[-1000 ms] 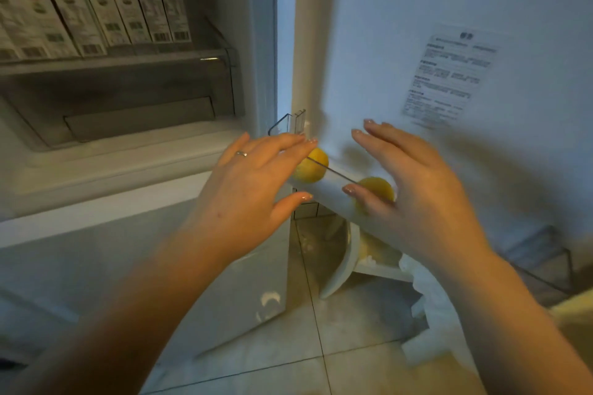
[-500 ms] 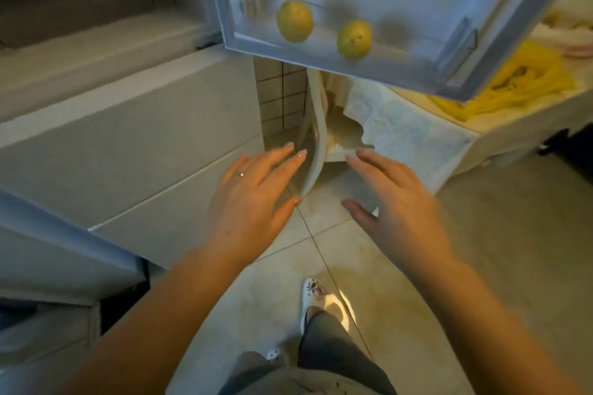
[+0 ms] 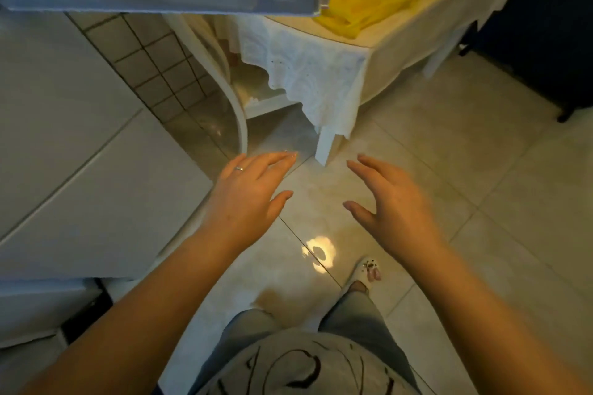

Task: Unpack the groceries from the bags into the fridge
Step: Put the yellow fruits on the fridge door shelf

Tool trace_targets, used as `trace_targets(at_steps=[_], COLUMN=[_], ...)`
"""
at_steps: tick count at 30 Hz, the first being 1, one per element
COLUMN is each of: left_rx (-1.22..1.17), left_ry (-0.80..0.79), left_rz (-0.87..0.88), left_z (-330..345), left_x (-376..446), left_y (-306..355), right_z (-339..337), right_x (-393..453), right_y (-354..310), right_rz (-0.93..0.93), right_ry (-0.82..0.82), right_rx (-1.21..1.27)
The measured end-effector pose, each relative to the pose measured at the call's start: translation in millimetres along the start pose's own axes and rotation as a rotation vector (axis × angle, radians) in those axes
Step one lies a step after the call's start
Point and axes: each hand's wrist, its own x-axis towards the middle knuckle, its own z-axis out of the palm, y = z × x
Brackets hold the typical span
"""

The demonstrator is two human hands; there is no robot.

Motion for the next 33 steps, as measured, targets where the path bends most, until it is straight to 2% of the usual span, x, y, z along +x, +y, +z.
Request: trace_targets(at_steps=[9, 14, 22, 33], left_rx=[-0.093, -0.094, -0.079, -0.099], left_ry=[-0.046, -0.046, -0.078, -0.023], left_rz=[0.082, 0.118, 0.177, 0.24], left_z=[88.4, 117.4, 162.0, 220.4], left_x=[171.4, 245.6, 366.4, 635.2], left_y=[132.6, 176.7, 191.3, 160.7], right_z=[-68.9, -109.5, -142.2, -206.0], right_x=[20.7, 50.7, 134.3, 343.2], right_y=[194.2, 273.0, 357.9, 478.5], right_rz=[0.143, 0.184, 0.208, 0.239], right_ry=[-0.066, -0.03, 0.012, 0.066], right_rx=[-0.005, 0.018, 0.02, -0.015])
